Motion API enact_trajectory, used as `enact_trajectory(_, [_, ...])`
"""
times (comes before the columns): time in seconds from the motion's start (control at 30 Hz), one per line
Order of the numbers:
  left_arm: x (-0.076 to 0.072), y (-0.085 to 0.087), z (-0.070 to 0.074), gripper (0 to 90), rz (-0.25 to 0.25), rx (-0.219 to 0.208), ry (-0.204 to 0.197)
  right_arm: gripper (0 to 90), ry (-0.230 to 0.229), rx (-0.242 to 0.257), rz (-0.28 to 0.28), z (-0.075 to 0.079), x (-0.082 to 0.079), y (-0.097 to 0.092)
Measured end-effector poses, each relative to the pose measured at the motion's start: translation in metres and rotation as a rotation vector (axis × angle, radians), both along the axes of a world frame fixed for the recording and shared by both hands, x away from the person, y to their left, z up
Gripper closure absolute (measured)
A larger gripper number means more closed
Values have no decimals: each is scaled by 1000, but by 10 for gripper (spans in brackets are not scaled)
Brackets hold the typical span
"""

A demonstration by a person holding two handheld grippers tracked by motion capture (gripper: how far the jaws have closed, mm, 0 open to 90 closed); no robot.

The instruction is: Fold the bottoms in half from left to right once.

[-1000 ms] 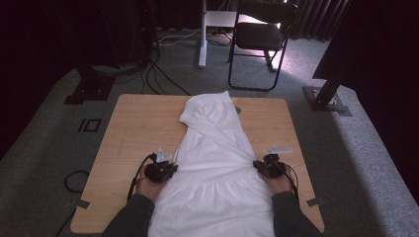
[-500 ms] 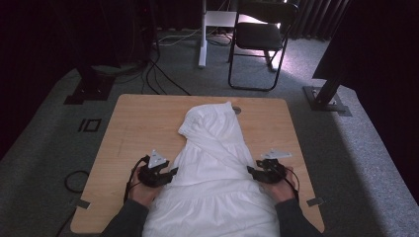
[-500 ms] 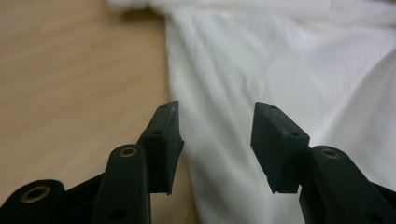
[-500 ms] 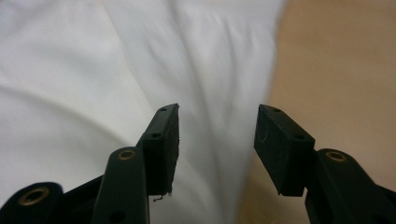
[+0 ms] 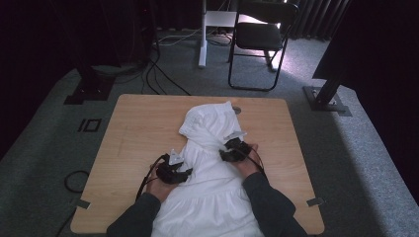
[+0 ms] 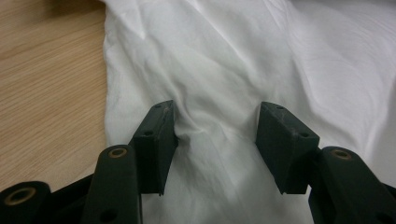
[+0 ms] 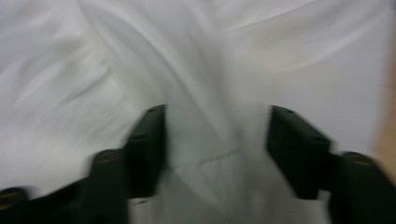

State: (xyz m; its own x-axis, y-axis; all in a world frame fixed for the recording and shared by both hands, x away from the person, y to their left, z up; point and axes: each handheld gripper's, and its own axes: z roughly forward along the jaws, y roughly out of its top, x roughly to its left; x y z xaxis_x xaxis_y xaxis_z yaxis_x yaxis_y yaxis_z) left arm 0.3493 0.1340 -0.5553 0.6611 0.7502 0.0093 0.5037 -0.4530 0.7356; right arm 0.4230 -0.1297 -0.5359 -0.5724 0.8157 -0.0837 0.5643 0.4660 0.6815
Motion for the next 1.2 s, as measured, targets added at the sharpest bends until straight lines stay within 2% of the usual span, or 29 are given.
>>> enact_trajectory(0.03, [0, 0, 0, 475, 0, 0, 0, 470, 0, 0, 0, 0, 0, 0])
enact_trajectory(0.07, [-1, 1, 0, 475, -3, 2, -3, 625, -41, 45, -96, 12, 6, -19])
enact_trajectory(0.1, [-1, 1, 0, 474, -3, 2, -3, 625, -41, 45, -96, 12, 6, -19])
enact_trajectory(0.13, [-2, 1, 0, 474, -1, 0, -4, 889, -98, 23, -192, 21, 13, -44])
enact_trajectory(0.23, [-2, 0, 0, 473, 1, 6, -6, 898, -81, 34, -255, 21, 22, -63])
enact_trajectory(0.3, [-2, 0, 0, 471, 2, 10, -7, 894, -35, 73, -299, 18, 27, -80])
enact_trajectory(0.33, [-2, 0, -1, 471, 2, 8, -9, 814, -27, 126, -277, 19, 25, -83])
enact_trajectory(0.37, [-2, 0, -1, 470, 2, 8, -9, 814, -27, 126, -277, 19, 25, -83])
enact_trajectory(0.4, [-2, 0, -1, 469, 1, 7, -10, 676, -17, 217, -171, 22, 19, -77])
enact_trajectory(0.43, [-2, 0, -1, 468, 1, 7, -10, 676, -17, 217, -171, 22, 19, -77])
enact_trajectory(0.47, [-2, 0, -1, 468, 0, 8, -10, 601, -35, 226, -78, 26, 11, -62])
enact_trajectory(0.5, [-2, 0, -1, 468, 0, 8, -10, 601, -35, 226, -78, 26, 11, -62])
enact_trajectory(0.53, [-3, 0, -1, 468, 4, 6, -10, 477, -38, 230, -2, 28, 8, -46])
enact_trajectory(0.57, [-3, -1, -1, 468, 5, 5, -11, 477, -38, 230, -2, 28, 8, -46])
enact_trajectory(0.6, [-3, 0, -1, 468, 5, 4, -12, 377, -34, 216, 50, 26, 7, -30])
enact_trajectory(0.67, [-3, 0, -1, 468, 4, 4, -13, 341, -34, 207, 68, 25, 7, -25])
enact_trajectory(0.7, [-3, 0, -1, 467, 4, 2, -14, 311, -25, 159, 99, 18, 9, -12])
enact_trajectory(0.73, [-3, 0, -2, 467, 3, 3, -15, 378, -21, 106, 104, 14, 12, -7])
enact_trajectory(0.77, [-3, 0, -2, 467, 3, 3, -15, 378, -21, 106, 104, 14, 12, -7])
enact_trajectory(0.8, [-3, 0, -2, 467, 3, 2, -17, 708, -25, -16, 83, 8, 17, -5])
enact_trajectory(0.83, [-3, 0, -2, 467, 3, 2, -17, 708, -25, -16, 83, 8, 17, -5])
enact_trajectory(0.87, [-4, 0, -2, 467, 2, 2, -19, 857, -60, -17, -14, 10, 24, -18])
enact_trajectory(0.9, [-4, 0, -2, 467, 2, 2, -19, 857, -60, -17, -14, 10, 24, -18])
enact_trajectory(0.93, [-4, 0, -2, 467, 1, 3, -19, 866, -92, 8, -132, 14, 32, -38])
enact_trajectory(0.97, [-4, 0, -2, 466, 1, 3, -19, 866, -92, 8, -132, 14, 32, -38])
enact_trajectory(1.0, [-4, -1, -2, 466, 0, 4, -19, 842, -28, 52, -184, 8, 41, -54])
enact_trajectory(1.03, [-5, -1, -2, 466, -1, 9, -20, 842, -28, 52, -184, 8, 41, -54])
enact_trajectory(1.07, [-5, -2, -2, 466, 0, 11, -19, 764, -3, 45, -206, -1, 43, -59])
enact_trajectory(1.2, [-6, -3, -1, 466, -4, 14, -12, 763, 32, 65, -221, -10, 43, -60])
